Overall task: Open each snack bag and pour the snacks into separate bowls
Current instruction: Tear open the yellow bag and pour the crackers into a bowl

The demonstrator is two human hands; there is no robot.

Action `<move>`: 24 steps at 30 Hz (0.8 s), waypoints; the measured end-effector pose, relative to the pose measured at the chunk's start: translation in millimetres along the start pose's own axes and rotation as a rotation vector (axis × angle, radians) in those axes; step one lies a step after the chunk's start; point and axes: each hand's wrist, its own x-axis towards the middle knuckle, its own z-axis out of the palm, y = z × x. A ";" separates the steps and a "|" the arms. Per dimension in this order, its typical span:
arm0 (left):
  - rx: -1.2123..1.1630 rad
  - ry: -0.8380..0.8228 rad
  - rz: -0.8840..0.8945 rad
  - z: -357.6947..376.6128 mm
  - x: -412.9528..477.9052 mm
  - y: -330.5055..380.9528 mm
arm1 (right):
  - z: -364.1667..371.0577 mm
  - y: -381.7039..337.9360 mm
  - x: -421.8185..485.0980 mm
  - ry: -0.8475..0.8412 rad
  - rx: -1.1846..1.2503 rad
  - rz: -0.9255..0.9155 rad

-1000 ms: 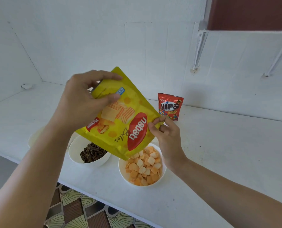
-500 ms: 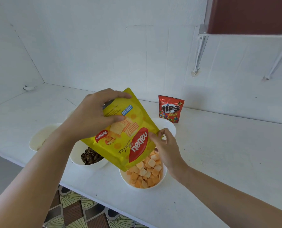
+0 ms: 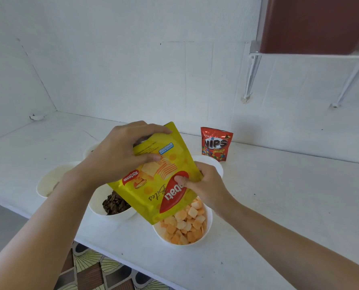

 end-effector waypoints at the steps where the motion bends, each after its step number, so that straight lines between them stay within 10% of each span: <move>1: 0.004 -0.021 0.000 0.1 -1.5 -0.6 | -0.2 2.3 0.0 0.009 0.014 -0.002; 24: -0.298 0.136 -0.314 28.7 -27.1 -16.8 | -10.8 -11.3 15.1 0.130 -0.304 -0.251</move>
